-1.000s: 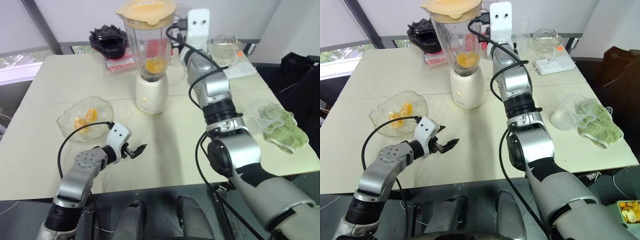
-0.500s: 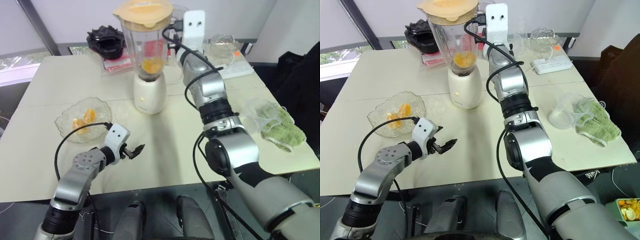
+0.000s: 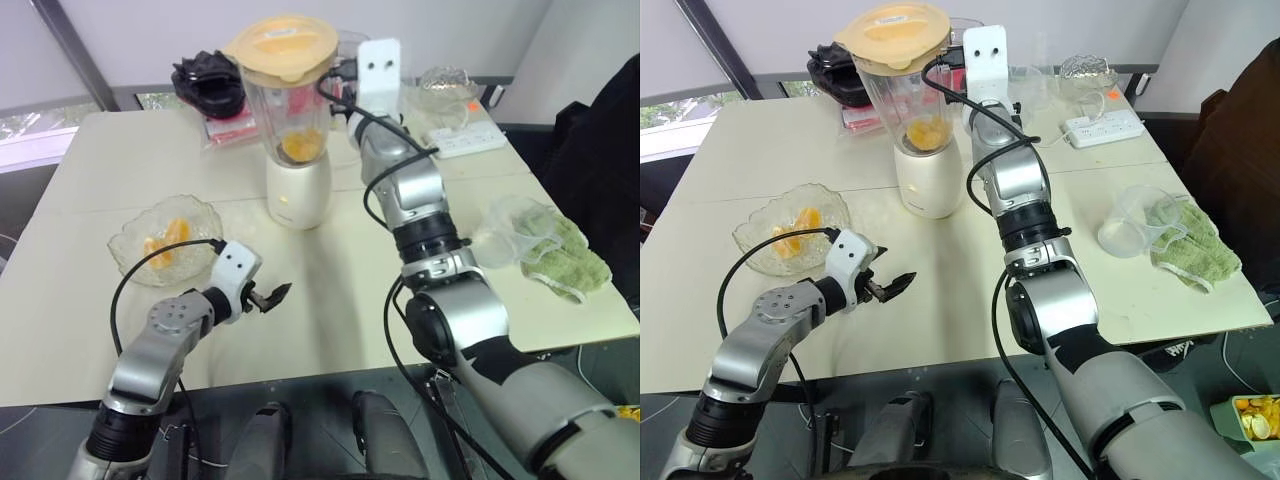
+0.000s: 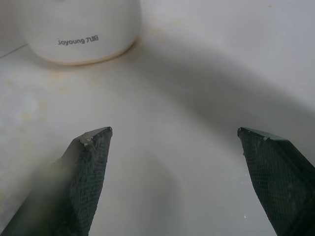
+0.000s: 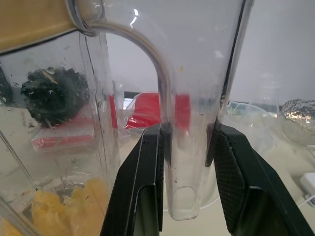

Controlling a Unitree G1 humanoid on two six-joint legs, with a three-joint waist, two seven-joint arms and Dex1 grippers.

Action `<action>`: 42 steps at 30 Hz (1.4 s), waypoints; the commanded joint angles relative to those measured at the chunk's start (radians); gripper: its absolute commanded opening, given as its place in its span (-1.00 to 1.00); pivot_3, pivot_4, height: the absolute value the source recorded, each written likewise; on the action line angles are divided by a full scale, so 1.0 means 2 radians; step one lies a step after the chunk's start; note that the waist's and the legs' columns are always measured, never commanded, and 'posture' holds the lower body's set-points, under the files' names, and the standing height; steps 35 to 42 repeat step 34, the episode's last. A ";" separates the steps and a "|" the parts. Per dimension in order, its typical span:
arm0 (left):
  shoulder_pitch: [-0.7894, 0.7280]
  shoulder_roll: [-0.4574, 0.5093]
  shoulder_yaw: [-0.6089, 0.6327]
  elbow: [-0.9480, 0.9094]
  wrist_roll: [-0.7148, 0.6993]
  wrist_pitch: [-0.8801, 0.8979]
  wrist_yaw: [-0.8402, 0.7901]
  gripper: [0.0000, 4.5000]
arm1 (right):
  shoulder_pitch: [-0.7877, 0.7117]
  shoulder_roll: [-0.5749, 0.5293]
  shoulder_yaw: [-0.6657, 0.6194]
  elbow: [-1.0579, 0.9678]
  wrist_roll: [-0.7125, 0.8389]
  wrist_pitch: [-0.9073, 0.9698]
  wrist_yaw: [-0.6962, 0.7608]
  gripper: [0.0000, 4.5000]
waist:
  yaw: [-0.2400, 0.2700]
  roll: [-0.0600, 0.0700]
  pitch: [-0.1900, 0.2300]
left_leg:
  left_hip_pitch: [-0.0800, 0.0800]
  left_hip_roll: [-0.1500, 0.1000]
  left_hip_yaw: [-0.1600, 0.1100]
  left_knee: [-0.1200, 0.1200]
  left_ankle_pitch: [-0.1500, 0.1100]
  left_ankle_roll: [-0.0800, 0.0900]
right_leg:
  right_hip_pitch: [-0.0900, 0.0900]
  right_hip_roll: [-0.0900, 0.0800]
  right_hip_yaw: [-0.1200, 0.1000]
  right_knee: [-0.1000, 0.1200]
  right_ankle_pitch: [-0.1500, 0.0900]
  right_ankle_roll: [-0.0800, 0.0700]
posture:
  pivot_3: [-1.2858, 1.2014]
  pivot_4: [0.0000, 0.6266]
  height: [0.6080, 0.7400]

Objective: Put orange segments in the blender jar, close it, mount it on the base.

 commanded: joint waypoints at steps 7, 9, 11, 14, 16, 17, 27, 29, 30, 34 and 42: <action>-0.011 0.000 -0.009 0.006 -0.005 -0.017 -0.004 0.91 | 0.036 -0.016 0.011 -0.052 -0.008 -0.002 0.018 0.23 | 0.001 0.000 0.000 | 0.000 0.000 0.000 0.000 0.000 0.000 | 0.000 0.000 0.000 0.000 0.000 0.000 | 0.03 -0.52 1.00; -0.012 -0.007 -0.004 0.007 -0.012 -0.021 -0.003 0.91 | 0.045 -0.021 0.012 -0.060 -0.009 -0.002 0.023 0.67 | 0.001 0.000 0.000 | 0.000 0.000 0.000 0.000 0.000 0.000 | 0.000 0.000 0.000 0.000 0.000 0.000 | 0.03 -0.52 1.00; -0.014 -0.016 0.004 0.006 -0.020 -0.024 -0.001 0.91 | 0.060 -0.029 0.014 -0.070 -0.012 -0.003 0.028 0.96 | 0.001 0.000 0.000 | 0.000 0.000 0.000 0.000 0.000 0.000 | 0.000 0.000 0.000 0.000 0.000 0.000 | 0.03 -0.52 1.00; -0.014 -0.020 0.008 0.004 -0.031 -0.019 -0.002 0.91 | 0.099 -0.041 0.018 -0.120 -0.002 0.005 0.057 0.96 | 0.001 0.000 0.000 | 0.000 0.000 0.000 0.000 0.000 0.000 | 0.000 0.000 0.000 0.000 0.000 0.000 | 0.03 -0.52 1.00; -0.014 -0.022 0.017 0.004 -0.041 -0.018 -0.002 0.91 | 0.138 -0.054 0.028 -0.174 0.004 0.012 0.090 0.96 | 0.001 0.000 0.000 | 0.000 0.000 0.000 0.000 0.000 0.000 | 0.000 0.000 0.000 0.000 0.000 0.000 | 0.03 -0.52 1.00; -0.013 -0.019 0.021 0.005 -0.044 -0.019 -0.004 0.91 | 0.157 -0.059 0.032 -0.199 0.007 0.019 0.104 0.96 | 0.002 0.000 0.000 | 0.000 0.000 0.000 0.000 0.000 0.000 | 0.000 0.000 0.000 0.000 0.000 0.000 | 0.03 -0.52 1.00; 0.013 0.014 0.093 -0.016 -0.078 -0.045 -0.023 0.91 | 0.400 -0.303 0.009 -0.502 0.137 0.084 0.403 0.96 | 0.009 0.000 0.000 | 0.000 0.000 0.000 0.002 0.000 0.000 | 0.003 0.000 0.000 -0.002 0.000 0.000 | 0.03 -0.52 1.00; 0.017 0.032 0.111 -0.019 -0.093 -0.045 -0.040 0.91 | 0.416 -0.342 -0.004 -0.524 0.162 0.100 0.436 0.96 | 0.008 0.000 0.000 | 0.001 0.001 0.001 0.002 0.000 0.000 | 0.004 0.000 0.000 -0.002 0.000 0.000 | 0.03 -0.52 1.00; 0.022 0.043 0.123 -0.031 -0.105 -0.047 -0.053 0.91 | 0.432 -0.376 -0.030 -0.528 0.179 0.101 0.470 0.96 | 0.009 0.000 0.000 | 0.002 0.001 0.001 0.002 0.000 0.000 | 0.005 0.001 0.000 -0.003 -0.001 0.000 | 0.03 -0.52 1.00; 0.036 0.085 0.170 -0.038 -0.141 -0.056 -0.092 0.91 | 0.460 -0.438 -0.088 -0.532 0.226 0.108 0.527 0.96 | 0.011 0.000 0.000 | 0.003 0.004 0.001 0.002 0.000 0.000 | 0.007 0.002 -0.001 -0.006 -0.001 -0.003 | 0.03 -0.52 1.00; 0.036 0.085 0.170 -0.038 -0.141 -0.056 -0.092 0.91 | 0.460 -0.438 -0.088 -0.532 0.226 0.108 0.527 0.96 | 0.011 0.000 0.000 | 0.003 0.004 0.001 0.002 0.000 0.000 | 0.007 0.002 -0.001 -0.006 -0.001 -0.003 | 0.03 -0.52 1.00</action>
